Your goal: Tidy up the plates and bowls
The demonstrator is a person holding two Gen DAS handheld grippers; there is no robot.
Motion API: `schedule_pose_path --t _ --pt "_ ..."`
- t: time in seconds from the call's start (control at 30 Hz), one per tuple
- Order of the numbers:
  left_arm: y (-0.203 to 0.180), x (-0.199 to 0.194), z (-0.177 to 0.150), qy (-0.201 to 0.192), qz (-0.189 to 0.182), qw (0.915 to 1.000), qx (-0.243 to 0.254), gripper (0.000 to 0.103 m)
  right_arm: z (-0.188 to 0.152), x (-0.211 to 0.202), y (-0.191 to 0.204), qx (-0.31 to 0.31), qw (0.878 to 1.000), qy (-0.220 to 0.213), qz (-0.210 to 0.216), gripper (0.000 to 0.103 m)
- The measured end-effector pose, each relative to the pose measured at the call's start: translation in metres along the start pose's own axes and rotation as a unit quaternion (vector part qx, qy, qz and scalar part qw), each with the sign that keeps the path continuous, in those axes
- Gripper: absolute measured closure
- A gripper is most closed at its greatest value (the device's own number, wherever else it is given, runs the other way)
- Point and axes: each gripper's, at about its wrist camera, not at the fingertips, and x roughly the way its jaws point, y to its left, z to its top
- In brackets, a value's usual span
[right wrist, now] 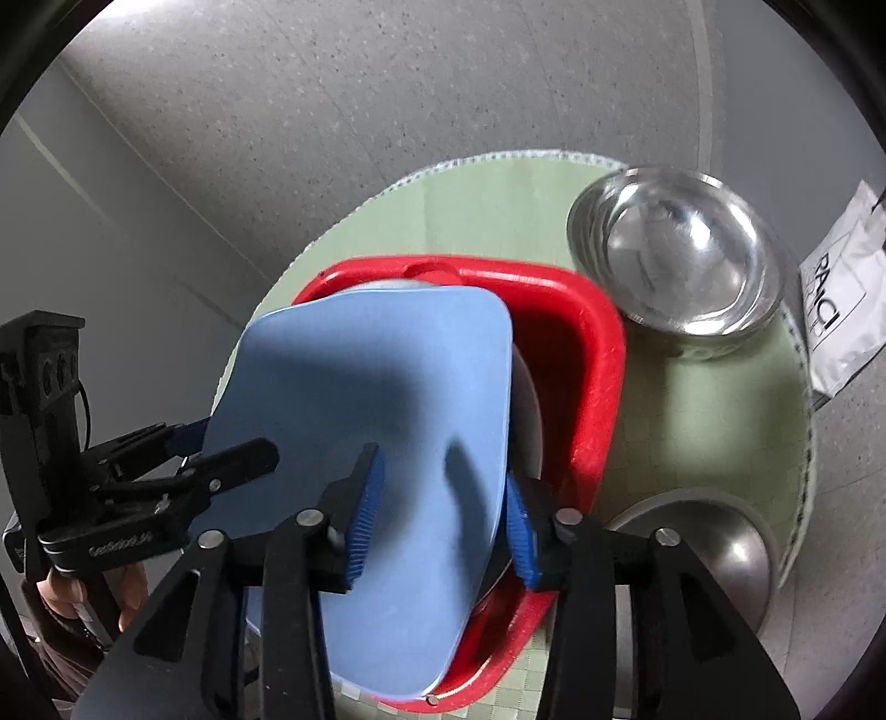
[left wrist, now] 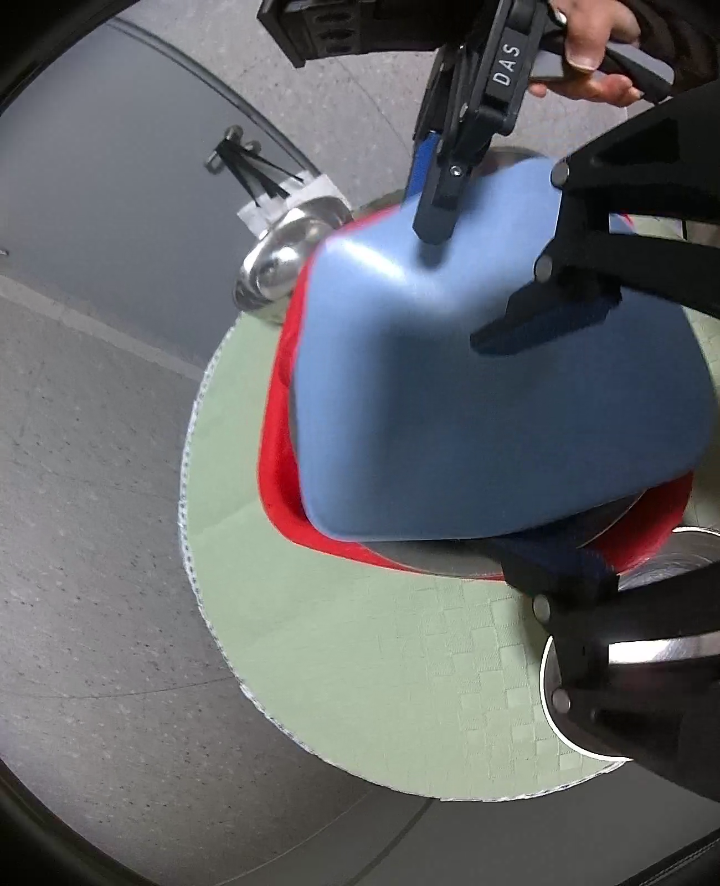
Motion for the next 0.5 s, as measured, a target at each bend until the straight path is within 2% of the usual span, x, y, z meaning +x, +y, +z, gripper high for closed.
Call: schedule_pose_path --t 0.07,0.2,0.3,0.5 --pt "0.003 -0.012 -0.002 -0.016 0.008 0.9998 0.011 0.023 -0.001 -0.008 0.001 0.0 1.0 -0.012 -0.01 0.05" --pt "0.021 -0.033 -0.005 -0.033 -0.006 0.9992 0.022 0.022 -0.003 -0.023 0.006 0.014 0.998 -0.043 -0.037 0.049" --pt "0.048 -0.05 -0.009 -0.04 -0.012 0.9989 0.023 0.022 -0.01 -0.039 0.02 0.029 0.995 -0.073 -0.062 0.048" --pt "0.107 -0.085 -0.03 -0.03 -0.001 0.9987 0.041 0.021 -0.034 -0.045 0.085 0.05 0.99 -0.115 -0.071 0.044"
